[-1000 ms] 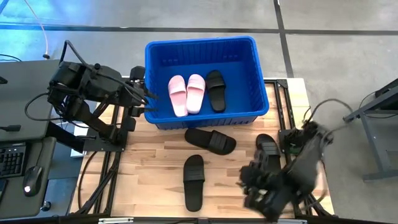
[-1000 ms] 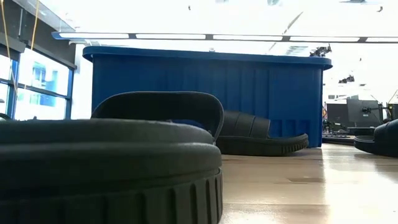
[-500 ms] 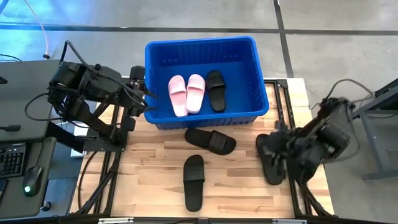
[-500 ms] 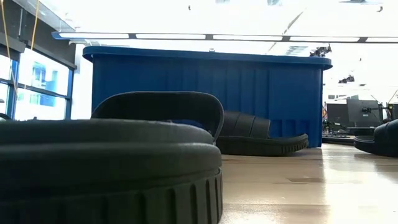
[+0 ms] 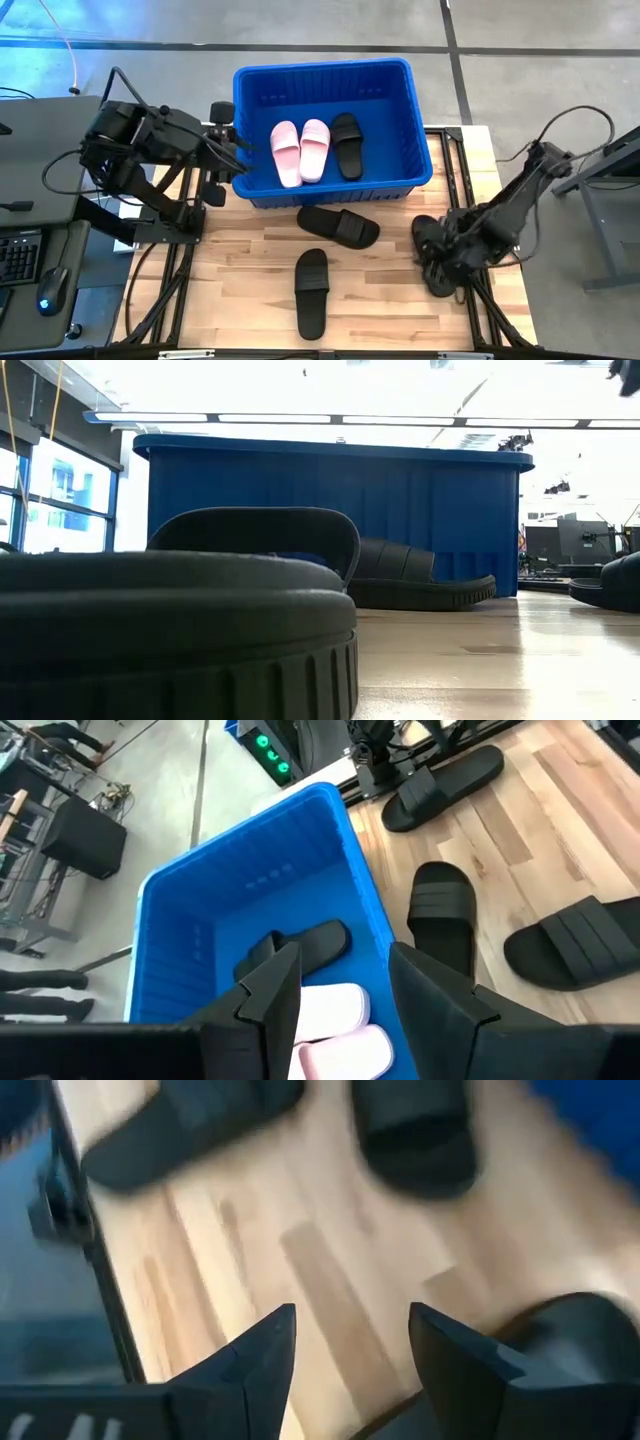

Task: Pick and place slides into bin
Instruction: Put the black slide into the blue container

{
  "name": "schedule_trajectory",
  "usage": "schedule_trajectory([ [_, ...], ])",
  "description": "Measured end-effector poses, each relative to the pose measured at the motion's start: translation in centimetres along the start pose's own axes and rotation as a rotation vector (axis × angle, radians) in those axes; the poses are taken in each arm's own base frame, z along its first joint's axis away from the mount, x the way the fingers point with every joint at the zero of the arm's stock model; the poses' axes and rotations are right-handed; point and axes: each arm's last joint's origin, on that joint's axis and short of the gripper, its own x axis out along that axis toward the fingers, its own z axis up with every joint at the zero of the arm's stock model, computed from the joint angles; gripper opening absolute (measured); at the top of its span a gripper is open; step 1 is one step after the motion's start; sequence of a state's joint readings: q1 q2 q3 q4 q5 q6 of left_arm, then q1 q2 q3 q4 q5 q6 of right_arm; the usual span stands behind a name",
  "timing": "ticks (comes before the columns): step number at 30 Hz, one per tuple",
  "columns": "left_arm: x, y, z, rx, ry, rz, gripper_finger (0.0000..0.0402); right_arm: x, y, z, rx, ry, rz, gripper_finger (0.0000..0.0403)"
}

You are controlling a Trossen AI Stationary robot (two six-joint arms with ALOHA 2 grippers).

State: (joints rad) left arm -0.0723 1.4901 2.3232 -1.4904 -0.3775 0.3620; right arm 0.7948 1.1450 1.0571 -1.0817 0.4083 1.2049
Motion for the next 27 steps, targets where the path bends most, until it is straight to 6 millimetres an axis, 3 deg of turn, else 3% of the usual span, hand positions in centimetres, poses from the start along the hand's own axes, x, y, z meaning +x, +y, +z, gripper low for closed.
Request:
schedule_trajectory([
  [4,0.7,-0.1,0.4,0.002,0.008,0.002,0.0143,3.9,-0.7,-2.6,-0.179,0.237,-0.077,0.0172],
  [11,2.6,-0.4,1.7,-0.015,-0.007,0.021,0.0143,4.6,-3.2,-3.9,-0.360,0.456,-0.405,0.0139],
  [16,4.5,-0.8,2.6,-0.045,0.001,0.036,0.0143,4.9,-3.2,-4.0,-0.405,0.474,-0.427,0.0145],
  [21,6.2,-1.3,3.3,-0.059,0.016,0.034,0.0143,5.4,-2.5,-4.1,-0.428,0.444,-0.365,0.0176],
  [27,7.8,-1.8,3.7,-0.046,0.046,0.015,0.0143,6.1,-3.0,-4.5,-0.412,0.409,-0.401,0.0215],
])
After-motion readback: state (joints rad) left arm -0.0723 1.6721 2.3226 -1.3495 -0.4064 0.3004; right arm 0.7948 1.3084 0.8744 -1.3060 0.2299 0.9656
